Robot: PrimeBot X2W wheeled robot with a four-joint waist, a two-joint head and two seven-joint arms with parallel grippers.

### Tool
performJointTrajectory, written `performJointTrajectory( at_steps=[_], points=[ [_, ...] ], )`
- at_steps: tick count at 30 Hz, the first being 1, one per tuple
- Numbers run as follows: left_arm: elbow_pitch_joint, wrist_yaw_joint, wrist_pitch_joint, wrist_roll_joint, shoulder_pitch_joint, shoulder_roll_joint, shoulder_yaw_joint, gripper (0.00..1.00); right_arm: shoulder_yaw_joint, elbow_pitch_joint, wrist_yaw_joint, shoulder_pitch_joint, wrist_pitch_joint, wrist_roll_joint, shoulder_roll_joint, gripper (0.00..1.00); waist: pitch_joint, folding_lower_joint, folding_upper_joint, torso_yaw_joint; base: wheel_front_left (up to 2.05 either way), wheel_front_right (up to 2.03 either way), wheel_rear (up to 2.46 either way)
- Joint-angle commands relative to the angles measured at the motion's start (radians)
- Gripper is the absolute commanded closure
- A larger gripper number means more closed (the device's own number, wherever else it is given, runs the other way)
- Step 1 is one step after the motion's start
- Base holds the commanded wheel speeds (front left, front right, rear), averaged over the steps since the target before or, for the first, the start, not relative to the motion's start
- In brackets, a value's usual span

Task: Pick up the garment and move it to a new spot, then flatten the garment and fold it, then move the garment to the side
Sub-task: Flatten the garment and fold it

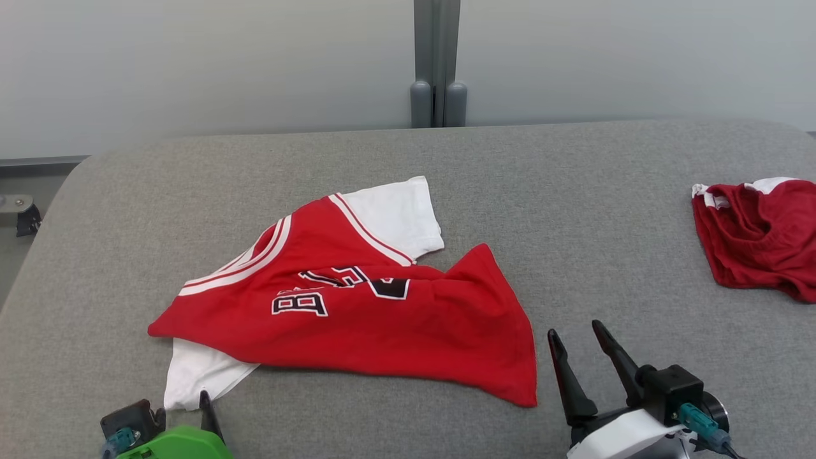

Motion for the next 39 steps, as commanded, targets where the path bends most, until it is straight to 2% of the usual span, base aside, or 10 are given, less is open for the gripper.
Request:
performJointTrajectory(
  at_steps=[1,6,15,16,17,18,19,20,29,39],
  points=[
    [0.019,0.007,0.015,-0.012,-0.021,0.008,0.008,0.0,0.014,0.009,-0.001,-0.008,-0.003,0.007,-0.002,0.0,0.004,0.0,0.0,-0.004,0.0,0.0,0.0],
    [0.072,0.004,0.018,-0.043,-0.05,0.013,0.032,0.0,0.063,0.039,-0.001,-0.018,-0.002,0.025,-0.002,0.0,0.021,0.0,0.0,-0.012,0.0,0.0,0.0],
    [0.143,-0.038,-0.019,-0.081,-0.104,0.019,0.047,0.0,0.097,0.089,-0.001,-0.038,-0.003,0.035,-0.002,0.0,0.042,0.0,0.0,-0.015,0.0,0.0,0.0],
    [0.153,-0.044,-0.014,-0.083,-0.11,0.02,0.044,0.05,0.099,0.097,-0.001,-0.042,-0.002,0.038,-0.002,0.0,0.043,0.0,0.0,-0.014,0.0,0.0,0.0],
    [0.166,-0.051,-0.011,-0.082,-0.117,0.021,0.04,0.41,0.101,0.109,-0.001,-0.045,-0.003,0.04,-0.002,0.0,0.045,0.0,0.0,-0.014,0.0,0.0,0.0],
    [0.176,-0.059,-0.008,-0.085,-0.122,0.019,0.037,0.63,0.101,0.122,-0.001,-0.047,-0.003,0.04,-0.002,0.0,0.046,0.0,0.0,-0.014,0.0,0.0,0.0],
    [0.187,-0.064,-0.009,-0.09,-0.128,0.016,0.036,0.93,0.098,0.138,-0.001,-0.049,-0.003,0.039,-0.002,0.0,0.047,0.0,0.0,-0.013,0.0,0.0,0.0],
    [0.194,-0.07,-0.01,-0.091,-0.132,0.015,0.035,1.0,0.096,0.152,-0.001,-0.052,-0.003,0.044,-0.002,0.0,0.048,0.0,0.0,-0.013,0.0,0.0,0.0],
    [0.221,-0.101,-0.068,-0.094,-0.164,0.003,0.018,1.0,0.104,0.299,-0.001,-0.096,0.016,0.092,-0.002,0.0,0.056,0.0,0.0,0.005,0.0,0.0,0.0],
    [0.182,-0.11,-0.104,-0.077,-0.176,-0.002,-0.007,1.0,0.157,0.438,-0.001,-0.161,0.053,0.11,-0.002,0.0,0.058,0.0,0.0,0.036,0.0,0.0,0.0]
  ],
)
